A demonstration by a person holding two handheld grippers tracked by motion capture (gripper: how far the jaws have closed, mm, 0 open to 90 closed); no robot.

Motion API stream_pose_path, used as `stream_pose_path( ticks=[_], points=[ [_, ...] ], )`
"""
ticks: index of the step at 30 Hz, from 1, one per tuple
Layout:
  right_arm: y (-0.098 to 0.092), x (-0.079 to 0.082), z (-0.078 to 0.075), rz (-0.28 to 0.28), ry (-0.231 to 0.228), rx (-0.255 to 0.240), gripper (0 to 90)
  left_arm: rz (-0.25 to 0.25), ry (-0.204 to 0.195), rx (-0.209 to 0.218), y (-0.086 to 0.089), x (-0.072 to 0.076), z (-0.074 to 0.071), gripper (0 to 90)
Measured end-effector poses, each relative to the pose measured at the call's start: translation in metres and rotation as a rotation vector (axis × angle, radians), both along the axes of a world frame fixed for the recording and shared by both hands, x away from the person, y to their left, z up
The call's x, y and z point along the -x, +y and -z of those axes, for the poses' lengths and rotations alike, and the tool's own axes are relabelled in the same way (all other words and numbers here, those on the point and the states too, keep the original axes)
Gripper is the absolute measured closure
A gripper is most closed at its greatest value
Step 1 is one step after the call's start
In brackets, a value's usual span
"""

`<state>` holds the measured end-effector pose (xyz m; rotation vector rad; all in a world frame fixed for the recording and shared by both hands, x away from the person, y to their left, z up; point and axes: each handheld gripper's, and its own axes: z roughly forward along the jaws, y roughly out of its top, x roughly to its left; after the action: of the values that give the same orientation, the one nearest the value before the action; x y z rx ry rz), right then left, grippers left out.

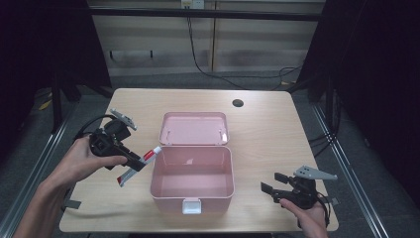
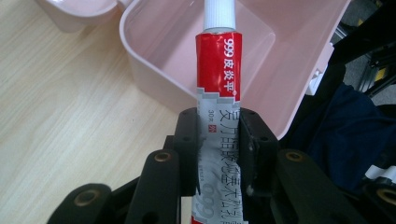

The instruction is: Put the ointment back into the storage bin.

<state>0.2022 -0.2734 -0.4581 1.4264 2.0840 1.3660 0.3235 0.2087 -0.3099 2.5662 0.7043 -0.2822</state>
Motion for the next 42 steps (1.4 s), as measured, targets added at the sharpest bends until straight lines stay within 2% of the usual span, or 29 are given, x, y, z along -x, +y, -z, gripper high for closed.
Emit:
stream_pose_path(
  ticks=[5, 8, 10, 11, 14, 15, 19, 20, 24, 32, 40, 42],
  points=[
    [0.0, 0.0, 0.0, -0.001, 0.0, -0.001, 27.1, 0.027, -0.015, -0.007, -0.013, -0.001, -0.001, 70.9],
    [0.0, 0.0, 0.0, -0.002, -0.002, -0.002, 27.1, 0.049, -0.017, -0.033, -0.021, -0.001, -0.001, 71.0],
    [0.0, 0.0, 0.0, -0.002, -0.002, -0.002, 27.1, 0.062, -0.014, -0.029, -0.026, -0.002, -0.001, 70.9],
    [0.0, 0.0, 0.0, -0.002, -0.002, -0.002, 27.1, 0.069, -0.016, -0.041, -0.028, -0.001, -0.001, 70.9],
    [0.0, 0.0, 0.0, -0.004, -0.003, -0.004, 27.1, 0.072, -0.015, -0.033, -0.035, 0.0, -0.003, 70.9],
    [0.0, 0.0, 0.0, -0.005, -0.004, -0.003, 27.1, 0.094, -0.025, -0.036, -0.036, 0.0, -0.005, 71.0],
    [0.0, 0.0, 0.0, -0.005, -0.002, -0.004, 27.1, 0.111, -0.05, -0.048, -0.045, 0.002, -0.01, 70.9],
    [0.0, 0.0, 0.0, -0.005, -0.002, -0.003, 27.1, 0.101, -0.048, -0.042, -0.047, 0.003, -0.011, 70.9],
    [0.0, 0.0, 0.0, -0.004, -0.003, -0.003, 27.1, 0.122, -0.046, -0.043, -0.053, 0.002, -0.013, 71.0],
    [0.0, 0.001, -0.001, -0.006, 0.0, -0.003, 27.1, 0.157, -0.041, -0.072, -0.071, 0.005, -0.006, 70.9],
    [0.001, 0.001, -0.001, -0.009, -0.003, -0.006, 27.1, 0.196, -0.036, -0.066, -0.089, 0.009, -0.008, 70.9],
    [0.001, 0.001, -0.001, -0.01, -0.001, -0.006, 27.1, 0.202, -0.042, -0.053, -0.095, 0.012, -0.007, 70.9]
  ],
)
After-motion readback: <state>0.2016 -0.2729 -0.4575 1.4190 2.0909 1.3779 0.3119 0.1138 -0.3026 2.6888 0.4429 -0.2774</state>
